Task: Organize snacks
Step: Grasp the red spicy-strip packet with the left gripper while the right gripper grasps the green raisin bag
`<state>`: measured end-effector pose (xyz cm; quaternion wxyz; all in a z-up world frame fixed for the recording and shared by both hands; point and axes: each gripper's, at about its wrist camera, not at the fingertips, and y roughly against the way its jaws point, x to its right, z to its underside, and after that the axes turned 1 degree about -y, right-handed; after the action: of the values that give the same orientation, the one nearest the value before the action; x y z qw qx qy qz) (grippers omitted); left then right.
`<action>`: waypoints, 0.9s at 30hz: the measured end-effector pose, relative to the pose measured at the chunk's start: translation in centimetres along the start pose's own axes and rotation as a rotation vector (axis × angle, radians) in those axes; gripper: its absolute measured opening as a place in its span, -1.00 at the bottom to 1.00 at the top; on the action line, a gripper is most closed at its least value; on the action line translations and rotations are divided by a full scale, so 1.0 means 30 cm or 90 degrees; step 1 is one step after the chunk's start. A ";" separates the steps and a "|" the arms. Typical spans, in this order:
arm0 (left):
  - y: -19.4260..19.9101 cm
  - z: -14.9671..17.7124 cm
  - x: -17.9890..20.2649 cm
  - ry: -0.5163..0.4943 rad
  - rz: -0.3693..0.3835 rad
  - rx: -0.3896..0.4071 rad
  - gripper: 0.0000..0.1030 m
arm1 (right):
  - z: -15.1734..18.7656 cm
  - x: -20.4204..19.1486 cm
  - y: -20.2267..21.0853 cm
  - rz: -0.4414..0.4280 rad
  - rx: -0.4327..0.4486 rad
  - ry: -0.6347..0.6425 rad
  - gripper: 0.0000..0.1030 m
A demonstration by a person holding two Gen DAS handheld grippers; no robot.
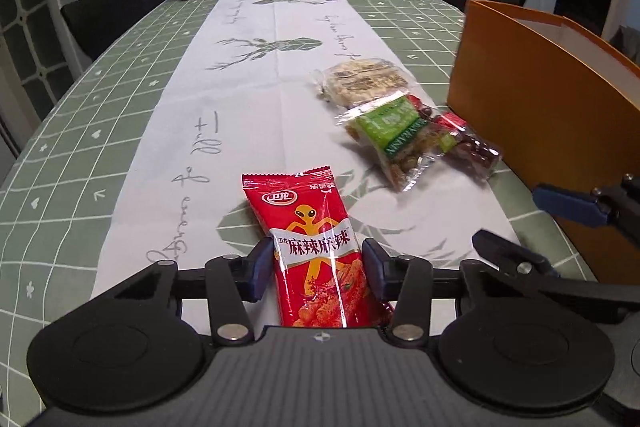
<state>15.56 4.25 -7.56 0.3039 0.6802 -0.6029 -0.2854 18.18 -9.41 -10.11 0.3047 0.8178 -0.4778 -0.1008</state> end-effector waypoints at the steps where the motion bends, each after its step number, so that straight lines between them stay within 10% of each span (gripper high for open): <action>1: 0.000 -0.003 -0.013 0.005 0.000 0.001 0.03 | -0.017 -0.003 -0.006 0.000 0.013 0.010 -0.02; 11: -0.020 -0.018 -0.130 -0.010 0.075 -0.030 0.13 | -0.120 -0.015 -0.115 -0.036 0.044 0.017 0.17; 16: -0.024 -0.006 -0.117 -0.092 0.067 -0.044 0.38 | -0.147 -0.019 -0.185 -0.060 0.026 -0.002 0.18; 27: -0.036 -0.009 -0.114 -0.039 0.025 -0.054 0.79 | -0.165 -0.046 -0.272 -0.044 0.014 0.044 0.18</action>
<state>16.08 7.75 -8.11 0.3193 0.6455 -0.6127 -0.3254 25.61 -3.34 -11.21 0.3086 0.8399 -0.4395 -0.0780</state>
